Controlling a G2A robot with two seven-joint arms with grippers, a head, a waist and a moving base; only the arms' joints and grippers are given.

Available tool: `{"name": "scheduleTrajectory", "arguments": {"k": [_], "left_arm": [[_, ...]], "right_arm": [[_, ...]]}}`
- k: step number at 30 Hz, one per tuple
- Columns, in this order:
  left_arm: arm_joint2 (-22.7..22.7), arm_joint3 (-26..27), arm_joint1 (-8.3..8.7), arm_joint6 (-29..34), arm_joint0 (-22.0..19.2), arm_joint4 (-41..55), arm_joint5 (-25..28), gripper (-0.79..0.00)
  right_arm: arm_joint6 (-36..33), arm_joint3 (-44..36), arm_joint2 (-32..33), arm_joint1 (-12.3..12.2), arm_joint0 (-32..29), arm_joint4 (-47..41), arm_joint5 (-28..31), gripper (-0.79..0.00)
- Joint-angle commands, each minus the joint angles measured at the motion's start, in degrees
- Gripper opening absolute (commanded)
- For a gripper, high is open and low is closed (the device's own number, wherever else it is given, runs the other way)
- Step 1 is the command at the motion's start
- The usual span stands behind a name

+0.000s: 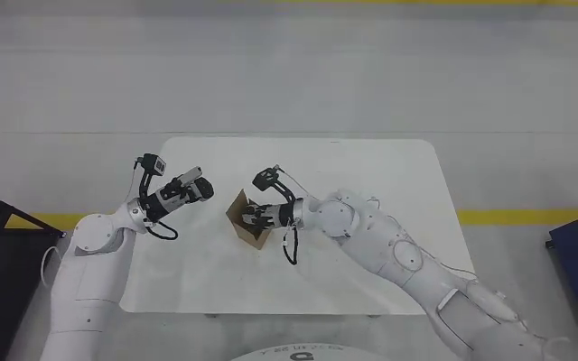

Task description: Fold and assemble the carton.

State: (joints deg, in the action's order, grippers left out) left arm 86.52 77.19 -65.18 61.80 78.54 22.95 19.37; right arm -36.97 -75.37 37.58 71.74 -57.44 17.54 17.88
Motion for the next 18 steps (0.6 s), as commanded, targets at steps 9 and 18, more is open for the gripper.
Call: {"name": "scheduleTrajectory", "arguments": {"k": [9,18], "left_arm": [[0.0,0.0,0.0,0.0,0.0,0.0,0.0,0.0],[0.0,0.0,0.0,0.0,0.0,0.0,0.0,0.0]], "right_arm": [[-2.96,-7.85,-3.05,2.11,0.53,4.71,-32.74,-0.785],[-4.98,-7.08,-5.19,5.1,3.49,3.56,-51.41,-0.785]]}}
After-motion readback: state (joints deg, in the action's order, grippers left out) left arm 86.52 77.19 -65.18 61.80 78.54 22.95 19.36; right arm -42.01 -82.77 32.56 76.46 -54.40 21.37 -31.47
